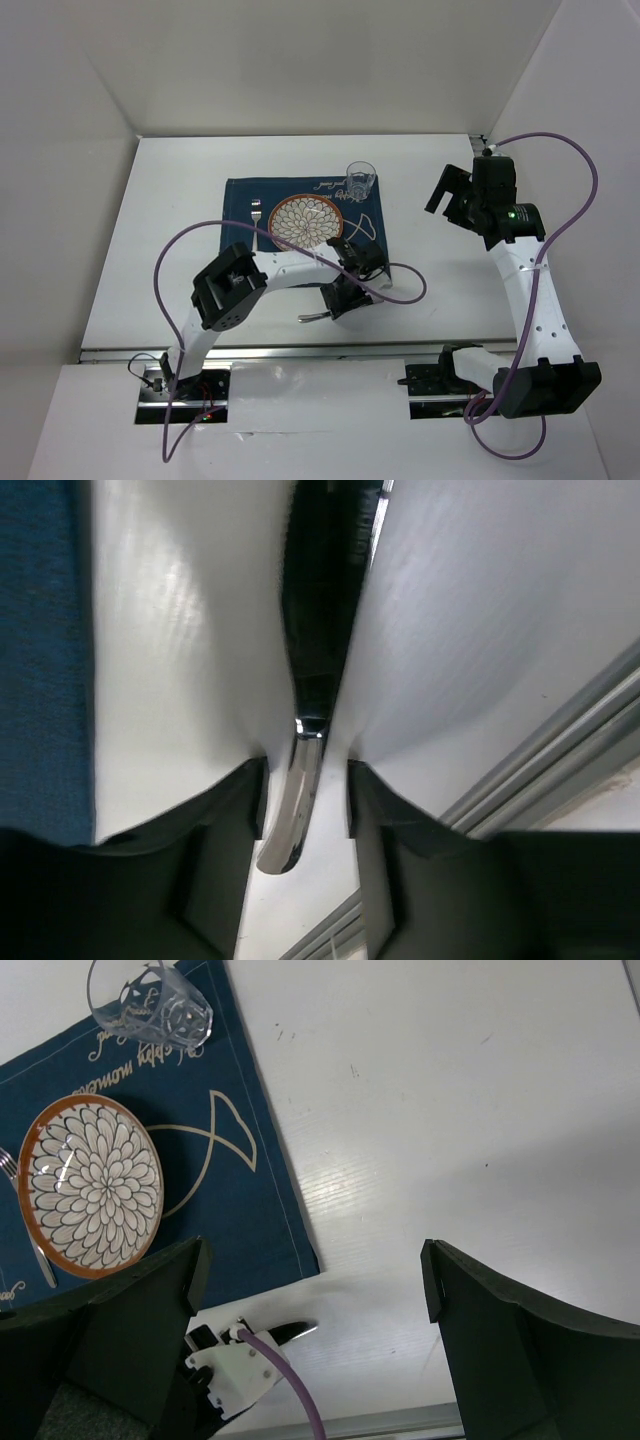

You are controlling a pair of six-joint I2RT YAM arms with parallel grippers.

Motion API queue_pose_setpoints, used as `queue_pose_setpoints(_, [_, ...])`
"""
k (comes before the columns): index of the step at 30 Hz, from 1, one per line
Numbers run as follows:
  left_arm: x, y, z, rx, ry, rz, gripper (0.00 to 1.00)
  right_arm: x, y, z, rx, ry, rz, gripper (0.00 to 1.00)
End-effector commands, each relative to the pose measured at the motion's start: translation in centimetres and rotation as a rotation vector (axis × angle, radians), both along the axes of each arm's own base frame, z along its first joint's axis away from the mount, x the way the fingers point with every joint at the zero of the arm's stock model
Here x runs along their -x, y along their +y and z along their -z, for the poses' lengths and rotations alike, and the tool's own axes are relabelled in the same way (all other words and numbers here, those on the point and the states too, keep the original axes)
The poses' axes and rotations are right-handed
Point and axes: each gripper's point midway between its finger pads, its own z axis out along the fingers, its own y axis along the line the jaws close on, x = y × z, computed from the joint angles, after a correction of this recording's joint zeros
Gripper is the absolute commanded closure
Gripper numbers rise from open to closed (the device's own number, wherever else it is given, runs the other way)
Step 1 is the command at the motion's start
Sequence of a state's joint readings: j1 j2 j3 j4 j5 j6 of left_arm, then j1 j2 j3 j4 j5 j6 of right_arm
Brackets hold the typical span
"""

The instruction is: Set the dinner table for one person

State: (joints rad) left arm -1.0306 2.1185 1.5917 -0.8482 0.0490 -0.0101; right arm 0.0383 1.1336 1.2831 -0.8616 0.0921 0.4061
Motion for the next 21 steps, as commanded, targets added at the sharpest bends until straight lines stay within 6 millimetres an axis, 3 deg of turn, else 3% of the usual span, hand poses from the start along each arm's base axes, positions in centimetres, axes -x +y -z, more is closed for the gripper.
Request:
queue_pose_setpoints(1, [1.1, 1.4, 5.0, -0.072, 0.094, 0.033, 0.52, 0.2, -0.5, -0.5, 0.014, -0.021, 0.011, 0.00])
queue_pose_setpoints(4, [1.1, 1.0, 4.8, -0.058, 0.098, 0.034, 0.78, 0.2, -0.5, -0.5, 0.014, -0.021, 0.011, 0.00])
queue_pose_setpoints(8, [0.8, 0.2, 3.1, -0.026, 0.089, 0.027, 1.00, 0.2, -0.8, -0.5, 0.027, -0.022, 0.026, 0.00])
queue_pose_setpoints(15, [1.2, -1.6, -2.5, 0.099, 0.041, 0.055, 1.00, 0.1, -1.4, -0.9, 0.046, -0.031, 0.050, 0.00])
queue_pose_setpoints(21, [0.4, -1.9, -3.8, 0.113, -0.003, 0.051, 1.00, 0.1, -1.5, -0.9, 0.052, -0.032, 0.057, 0.00])
